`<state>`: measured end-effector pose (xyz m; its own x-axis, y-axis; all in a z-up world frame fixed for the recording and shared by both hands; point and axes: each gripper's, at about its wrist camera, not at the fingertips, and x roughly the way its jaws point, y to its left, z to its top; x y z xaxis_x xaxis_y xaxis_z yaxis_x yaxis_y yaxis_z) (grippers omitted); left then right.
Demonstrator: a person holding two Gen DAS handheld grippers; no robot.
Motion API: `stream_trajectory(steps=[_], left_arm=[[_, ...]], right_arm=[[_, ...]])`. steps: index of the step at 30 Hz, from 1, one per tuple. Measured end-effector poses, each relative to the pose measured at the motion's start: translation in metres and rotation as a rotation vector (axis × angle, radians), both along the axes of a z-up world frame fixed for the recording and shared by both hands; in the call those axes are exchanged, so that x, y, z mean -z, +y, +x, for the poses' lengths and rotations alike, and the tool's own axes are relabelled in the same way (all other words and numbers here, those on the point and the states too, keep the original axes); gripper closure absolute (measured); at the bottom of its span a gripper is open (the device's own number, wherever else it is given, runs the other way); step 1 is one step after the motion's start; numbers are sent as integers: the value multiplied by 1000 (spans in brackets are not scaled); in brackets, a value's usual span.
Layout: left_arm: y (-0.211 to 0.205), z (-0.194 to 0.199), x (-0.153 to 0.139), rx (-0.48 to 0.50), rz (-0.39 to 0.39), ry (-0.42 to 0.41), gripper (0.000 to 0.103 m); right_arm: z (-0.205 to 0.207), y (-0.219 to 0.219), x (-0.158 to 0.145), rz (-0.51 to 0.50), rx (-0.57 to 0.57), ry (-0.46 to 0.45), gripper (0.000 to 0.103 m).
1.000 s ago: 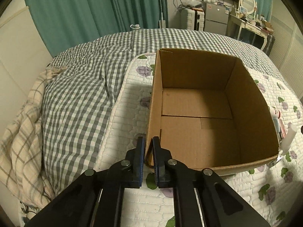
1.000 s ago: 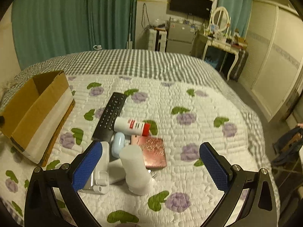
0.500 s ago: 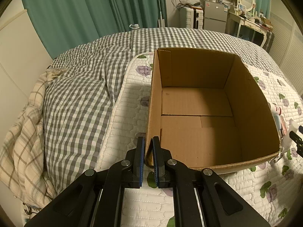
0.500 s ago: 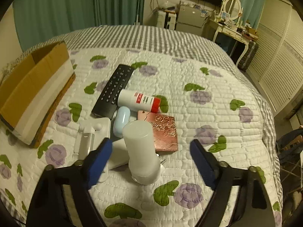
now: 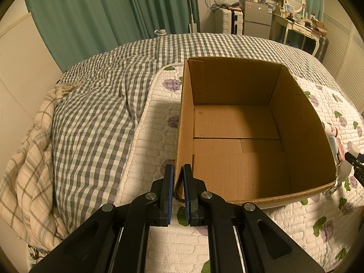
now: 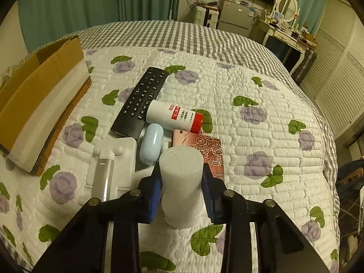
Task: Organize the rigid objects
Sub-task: 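Lift the white cylinder with the right tool and release it inside the box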
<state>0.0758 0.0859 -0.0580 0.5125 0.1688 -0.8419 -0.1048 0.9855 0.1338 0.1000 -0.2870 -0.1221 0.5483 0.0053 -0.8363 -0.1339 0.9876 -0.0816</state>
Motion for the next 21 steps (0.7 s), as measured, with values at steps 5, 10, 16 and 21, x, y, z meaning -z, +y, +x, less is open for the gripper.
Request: stream_trajectory(steps=[5,10,16,21], left_arm=[[0,0,0,5,2,-1,95],[0,0,0,17,-2,-3,94],[3,-1,-1,26,-23,-6,94],[3,-1,-1,35,-31,-9,94]], right_arm=[[-6,3,-8,-22,-2,-34,71],[-16,12,-36,-38,-39,-108,71],[-14,37,-89,0,-132,-189,71],[-7,82,-135,27,-248,-274,71]])
